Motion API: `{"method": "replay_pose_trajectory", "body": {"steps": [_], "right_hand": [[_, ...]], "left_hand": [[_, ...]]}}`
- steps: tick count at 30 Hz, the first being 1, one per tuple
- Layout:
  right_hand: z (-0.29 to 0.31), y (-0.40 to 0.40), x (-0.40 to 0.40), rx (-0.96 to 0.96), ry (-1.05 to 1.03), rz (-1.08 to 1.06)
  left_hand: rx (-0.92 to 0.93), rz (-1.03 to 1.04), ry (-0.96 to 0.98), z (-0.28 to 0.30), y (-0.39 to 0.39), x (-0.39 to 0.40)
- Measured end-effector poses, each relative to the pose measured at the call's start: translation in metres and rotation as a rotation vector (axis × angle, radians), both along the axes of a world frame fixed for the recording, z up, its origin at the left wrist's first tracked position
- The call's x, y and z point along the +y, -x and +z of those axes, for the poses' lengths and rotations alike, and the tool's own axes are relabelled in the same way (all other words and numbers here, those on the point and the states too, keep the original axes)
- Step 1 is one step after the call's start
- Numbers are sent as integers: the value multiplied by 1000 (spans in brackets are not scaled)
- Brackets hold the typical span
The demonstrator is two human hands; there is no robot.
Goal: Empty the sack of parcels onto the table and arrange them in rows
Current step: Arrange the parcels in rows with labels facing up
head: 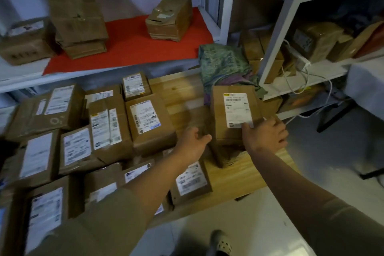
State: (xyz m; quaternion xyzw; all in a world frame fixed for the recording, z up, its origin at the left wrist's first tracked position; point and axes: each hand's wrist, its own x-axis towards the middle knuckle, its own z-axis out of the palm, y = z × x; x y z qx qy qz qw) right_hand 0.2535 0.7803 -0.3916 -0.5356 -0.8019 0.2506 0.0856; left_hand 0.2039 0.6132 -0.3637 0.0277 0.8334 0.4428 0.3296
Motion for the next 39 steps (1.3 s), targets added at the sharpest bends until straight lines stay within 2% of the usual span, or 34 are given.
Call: {"method": "replay_pose_trajectory", "body": {"steps": [5,9,16,20,23,27,32,39], "right_hand": [[-10,-1,27,51,174,136],[-7,0,25,151,304,162],[3,8,5,507,609,123],[11,24,-19,520,828,253],[19,40,-31,508,923,301],[24,66,-40,495,1038,208],[21,110,-43,469,953,176],[1,182,-34,356,387,396]], "left_hand": [[-111,54,-51,-15,-2,36],[-173,250,-146,-25,0,47],[-314,514,-447,-4,8,15],[-196,601,-430,6,9,-18],[13,575,-209,12,11,-39],[239,509,-13,18,17,-59],[402,333,178,5,45,-78],[483,113,352,-16,106,-88]]}}
